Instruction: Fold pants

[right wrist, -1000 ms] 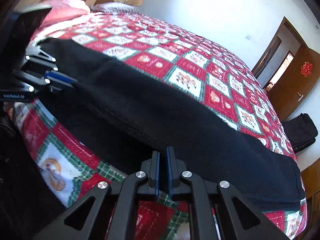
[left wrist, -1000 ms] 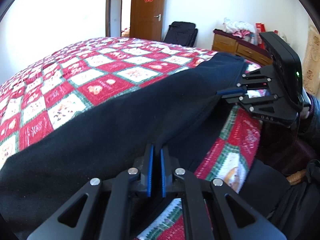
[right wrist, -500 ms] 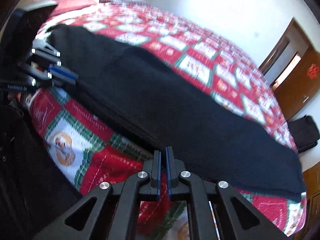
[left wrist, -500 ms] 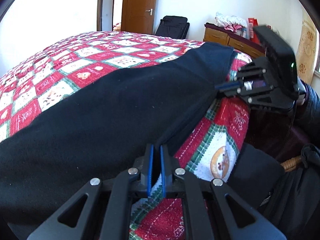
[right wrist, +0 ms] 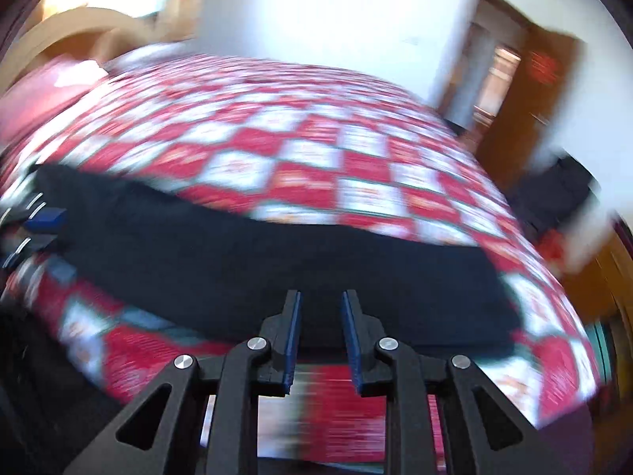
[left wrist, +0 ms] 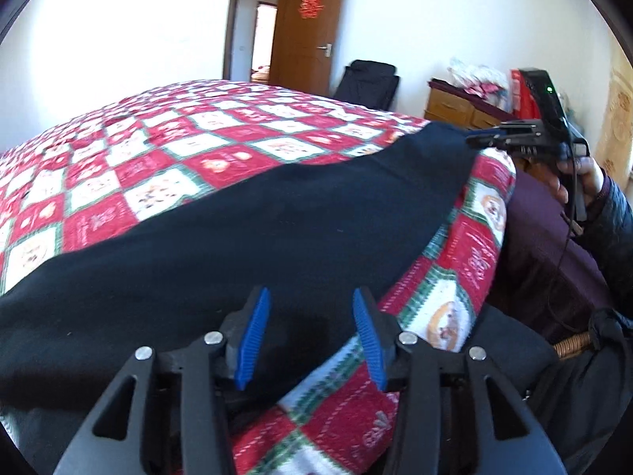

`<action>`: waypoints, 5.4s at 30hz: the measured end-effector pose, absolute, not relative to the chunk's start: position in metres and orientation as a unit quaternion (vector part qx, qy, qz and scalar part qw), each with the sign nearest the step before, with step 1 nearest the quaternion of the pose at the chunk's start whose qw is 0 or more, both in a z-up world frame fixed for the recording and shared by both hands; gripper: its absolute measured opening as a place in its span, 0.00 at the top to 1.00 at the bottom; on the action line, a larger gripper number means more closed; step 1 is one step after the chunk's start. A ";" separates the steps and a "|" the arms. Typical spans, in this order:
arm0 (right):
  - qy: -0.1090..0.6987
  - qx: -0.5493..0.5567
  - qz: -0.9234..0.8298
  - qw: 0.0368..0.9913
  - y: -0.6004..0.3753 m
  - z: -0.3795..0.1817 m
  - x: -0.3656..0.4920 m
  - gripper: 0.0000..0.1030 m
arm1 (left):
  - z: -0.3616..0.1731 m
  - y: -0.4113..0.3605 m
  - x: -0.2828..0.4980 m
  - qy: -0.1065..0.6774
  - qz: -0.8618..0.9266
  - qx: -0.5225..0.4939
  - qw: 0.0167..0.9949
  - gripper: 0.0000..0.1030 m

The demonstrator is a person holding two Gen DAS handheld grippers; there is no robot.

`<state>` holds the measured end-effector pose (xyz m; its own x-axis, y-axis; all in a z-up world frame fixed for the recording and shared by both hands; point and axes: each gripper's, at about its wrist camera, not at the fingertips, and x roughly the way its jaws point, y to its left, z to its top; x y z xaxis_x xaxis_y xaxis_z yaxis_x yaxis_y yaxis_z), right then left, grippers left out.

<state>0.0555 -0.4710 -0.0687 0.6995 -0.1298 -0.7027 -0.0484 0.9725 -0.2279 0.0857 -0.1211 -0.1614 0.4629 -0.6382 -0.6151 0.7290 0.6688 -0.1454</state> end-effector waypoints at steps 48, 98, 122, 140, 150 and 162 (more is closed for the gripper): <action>0.341 0.087 -0.125 0.928 -0.610 -0.043 0.032 0.96 | -0.181 -0.116 0.094 0.338 -0.404 0.052 0.848 0.54; 0.496 -0.113 0.290 0.811 -0.227 -0.157 0.085 0.58 | -0.192 -0.024 0.075 0.347 -0.368 0.045 0.862 0.33; 0.499 0.074 0.335 0.796 -0.153 -0.104 0.217 0.58 | -0.178 0.010 0.116 0.337 -0.344 -0.046 0.875 0.17; 0.638 0.282 0.280 0.660 -0.123 -0.180 0.288 0.77 | -0.190 0.002 0.101 0.338 -0.358 0.024 0.870 0.17; 0.558 0.262 0.295 0.730 -0.123 -0.143 0.273 0.97 | -0.190 0.006 0.084 0.320 -0.363 0.057 0.873 0.17; 0.557 0.238 0.270 0.748 -0.127 -0.155 0.295 0.98 | -0.190 0.012 0.081 0.318 -0.365 0.050 0.874 0.16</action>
<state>0.2951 -0.1267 -0.1552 0.2332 0.6693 -0.7054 -0.1399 0.7410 0.6568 0.0806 0.0122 -0.1899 0.5313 -0.6054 -0.5927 0.6688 0.7291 -0.1453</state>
